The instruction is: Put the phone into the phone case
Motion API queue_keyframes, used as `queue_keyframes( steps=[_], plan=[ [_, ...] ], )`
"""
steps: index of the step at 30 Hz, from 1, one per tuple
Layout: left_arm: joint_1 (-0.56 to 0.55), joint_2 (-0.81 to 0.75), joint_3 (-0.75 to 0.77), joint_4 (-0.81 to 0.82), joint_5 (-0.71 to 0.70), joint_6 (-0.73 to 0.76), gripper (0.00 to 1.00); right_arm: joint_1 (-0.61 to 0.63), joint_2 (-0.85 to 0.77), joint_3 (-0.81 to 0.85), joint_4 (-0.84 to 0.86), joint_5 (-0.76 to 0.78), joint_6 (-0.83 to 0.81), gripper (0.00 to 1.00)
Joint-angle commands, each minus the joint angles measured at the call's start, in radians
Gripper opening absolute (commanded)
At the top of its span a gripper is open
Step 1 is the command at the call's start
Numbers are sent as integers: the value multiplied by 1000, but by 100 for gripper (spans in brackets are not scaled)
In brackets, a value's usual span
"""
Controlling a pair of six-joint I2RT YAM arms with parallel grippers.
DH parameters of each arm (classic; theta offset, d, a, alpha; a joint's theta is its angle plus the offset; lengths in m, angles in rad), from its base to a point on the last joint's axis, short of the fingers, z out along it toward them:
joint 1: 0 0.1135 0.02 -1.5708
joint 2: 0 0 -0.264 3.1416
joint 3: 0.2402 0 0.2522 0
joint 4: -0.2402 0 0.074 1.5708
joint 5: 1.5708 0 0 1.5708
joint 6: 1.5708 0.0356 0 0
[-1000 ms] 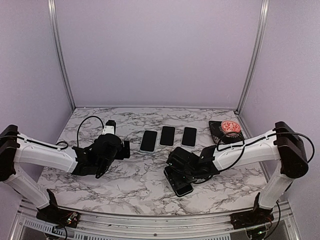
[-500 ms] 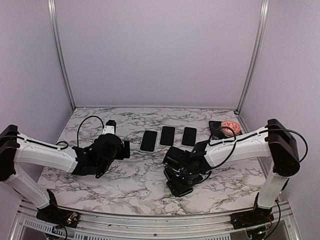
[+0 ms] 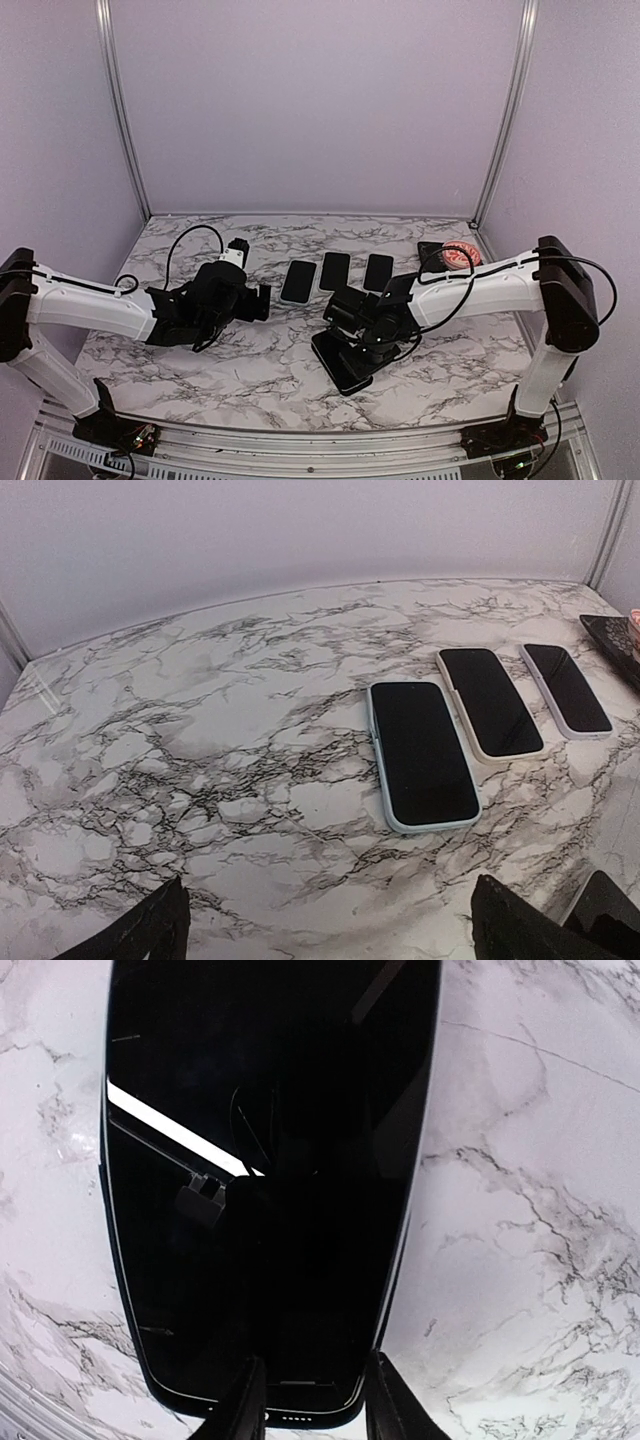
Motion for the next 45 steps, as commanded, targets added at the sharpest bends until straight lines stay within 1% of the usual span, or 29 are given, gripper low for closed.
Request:
queue_keyframes(
  steps=[1,4,7,9,11,13,14,15,16,18,22,25,27,31,34,35,36,39,40,42,45],
  plan=[
    [-21,23,48,-18,85,62,99,-7,13,-28,-14,2,-7,39],
    [-25,25,49,-18,70,59,99,-11,7,-48,-23,28,-2,43],
    [-28,36,61,-18,132,86,98,-11,-4,-34,-31,37,-14,45],
    [-42,55,81,-18,260,160,93,-15,-27,-13,-27,37,-39,45],
    [-58,113,122,-45,416,245,91,-35,-59,0,16,-10,-75,44],
    [-62,208,190,-101,464,252,74,-79,-84,-6,86,-91,-101,44],
    [-62,255,218,-112,465,250,65,-104,-92,-17,121,-122,-111,42],
    [-61,291,238,-109,465,246,57,-128,-95,-28,147,-140,-115,40],
    [-56,321,260,-103,487,240,53,-153,-96,-43,170,-161,-113,39],
    [-46,362,297,-88,553,227,51,-193,-101,-77,205,-221,-98,37],
    [-43,430,373,-94,595,238,51,-191,-164,-166,217,-259,-89,33],
    [-43,474,422,-123,599,247,45,-166,-265,-276,254,-285,-84,28],
    [-43,499,446,-148,605,248,43,-144,-323,-348,294,-335,-55,24],
    [-43,523,462,-179,638,251,38,-76,-337,-424,362,-366,5,20],
    [-43,520,448,-199,660,251,36,-51,-294,-437,405,-357,24,13],
    [-43,516,437,-200,663,253,36,-50,-282,-440,411,-337,27,9],
    [-43,510,423,-201,663,257,36,-50,-272,-440,418,-315,29,6],
    [-46,513,410,-201,733,291,36,-50,-249,-435,471,-292,42,0],
    [-47,521,413,-208,754,299,36,-51,-242,-432,490,-286,45,0],
    [-51,539,420,-223,795,304,31,-50,-233,-421,506,-251,52,0],
    [-53,551,407,-230,853,290,28,-53,-224,-403,519,-201,57,0]
  ],
)
